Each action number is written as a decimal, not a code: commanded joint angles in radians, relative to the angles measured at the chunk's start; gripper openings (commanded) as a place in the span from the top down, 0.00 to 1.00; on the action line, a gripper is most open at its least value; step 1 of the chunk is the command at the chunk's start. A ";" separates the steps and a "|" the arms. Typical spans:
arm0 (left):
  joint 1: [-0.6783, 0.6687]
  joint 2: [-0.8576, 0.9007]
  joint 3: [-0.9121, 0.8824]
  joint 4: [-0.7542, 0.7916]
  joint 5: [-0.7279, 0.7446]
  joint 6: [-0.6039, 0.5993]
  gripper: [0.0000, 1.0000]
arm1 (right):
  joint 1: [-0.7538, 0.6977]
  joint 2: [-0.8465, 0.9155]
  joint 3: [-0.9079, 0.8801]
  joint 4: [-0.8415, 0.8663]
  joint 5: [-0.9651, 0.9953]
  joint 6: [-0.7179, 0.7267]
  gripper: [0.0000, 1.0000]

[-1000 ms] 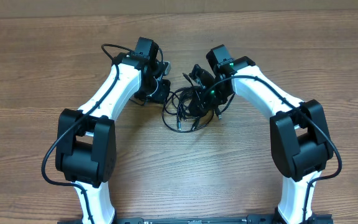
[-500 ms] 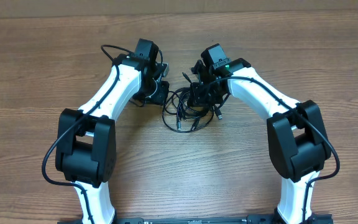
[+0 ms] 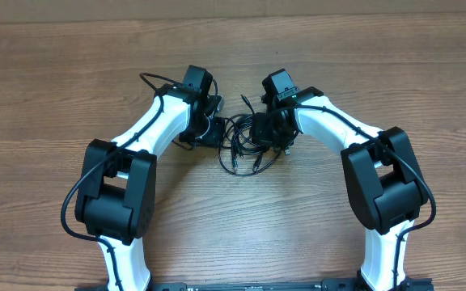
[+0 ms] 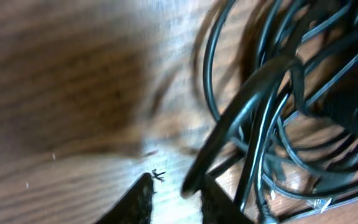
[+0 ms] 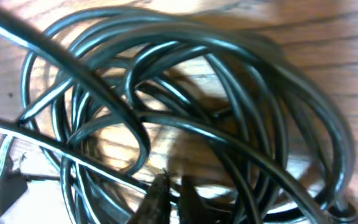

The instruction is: Untangle cables

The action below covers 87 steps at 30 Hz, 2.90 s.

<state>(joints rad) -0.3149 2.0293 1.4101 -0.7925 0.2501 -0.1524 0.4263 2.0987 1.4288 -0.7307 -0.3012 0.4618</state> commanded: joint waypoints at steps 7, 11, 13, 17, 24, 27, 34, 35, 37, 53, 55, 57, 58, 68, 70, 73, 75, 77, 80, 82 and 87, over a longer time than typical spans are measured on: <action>-0.004 0.001 0.032 -0.039 -0.118 -0.005 0.96 | 0.003 0.006 -0.009 0.002 0.018 0.014 0.96; -0.004 -0.004 0.162 -0.192 -0.211 -0.014 0.96 | 0.003 0.006 -0.010 0.001 0.024 0.014 0.96; -0.005 -0.004 0.243 -0.259 -0.249 -0.016 0.96 | 0.003 0.006 -0.010 0.001 0.024 0.014 0.96; -0.007 -0.005 0.445 -0.402 -0.356 -0.036 0.96 | 0.003 0.006 -0.010 0.000 0.024 0.014 0.96; -0.007 -0.005 0.745 -0.603 -0.552 -0.120 0.96 | 0.003 0.006 -0.010 -0.003 0.025 0.014 0.96; -0.007 -0.005 0.840 -0.659 -0.584 -0.140 0.96 | 0.003 0.006 -0.010 -0.003 0.026 0.013 0.96; -0.007 -0.005 0.977 -0.762 -0.558 -0.194 0.96 | 0.003 0.006 -0.010 -0.003 0.028 0.013 0.96; -0.007 -0.005 0.977 -0.781 -0.534 -0.202 0.96 | 0.003 0.006 -0.010 -0.003 0.028 0.013 0.96; -0.007 -0.004 0.970 -0.813 -0.475 -0.204 0.96 | 0.003 0.006 -0.010 -0.004 0.028 0.014 0.96; -0.026 -0.004 0.676 -0.776 -0.178 -0.184 0.96 | -0.065 -0.023 0.192 -0.163 -0.250 -0.127 0.70; -0.037 -0.004 0.637 -0.741 -0.177 -0.184 0.95 | -0.085 -0.023 0.196 -0.179 -0.211 -0.126 0.57; -0.061 -0.003 0.584 -0.688 -0.178 -0.184 0.95 | -0.114 -0.023 0.193 -0.230 -0.120 -0.126 0.56; -0.069 -0.003 0.567 -0.668 -0.178 -0.184 0.94 | -0.121 -0.023 0.192 -0.247 -0.094 -0.126 0.56; -0.139 -0.002 0.396 -0.431 -0.179 -0.184 0.85 | -0.130 -0.021 0.073 -0.183 -0.058 -0.086 0.58; -0.147 -0.001 0.375 -0.398 -0.179 -0.185 0.84 | -0.128 -0.021 0.040 -0.147 -0.042 -0.040 0.60; -0.156 -0.001 0.345 -0.356 -0.178 -0.189 0.79 | -0.128 -0.021 0.001 -0.102 0.001 0.011 0.63; -0.161 0.000 0.316 -0.327 -0.178 -0.201 0.77 | -0.128 -0.021 -0.022 -0.080 0.010 0.014 0.66; -0.166 0.000 0.282 -0.299 -0.178 -0.224 0.77 | -0.128 -0.021 -0.033 -0.072 0.010 0.014 0.71; -0.176 0.000 0.222 -0.246 -0.178 -0.230 0.76 | -0.128 -0.021 -0.035 -0.066 0.010 0.014 0.74; -0.185 0.000 0.172 -0.203 -0.165 -0.242 0.75 | -0.124 -0.021 -0.035 -0.062 0.009 0.014 0.75; -0.194 0.000 0.143 -0.194 -0.152 -0.291 0.73 | -0.122 -0.021 -0.035 -0.059 0.010 0.014 0.75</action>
<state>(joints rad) -0.4980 2.0312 1.5673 -0.9932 0.0799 -0.3923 0.2962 2.0876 1.4143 -0.7940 -0.3241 0.4683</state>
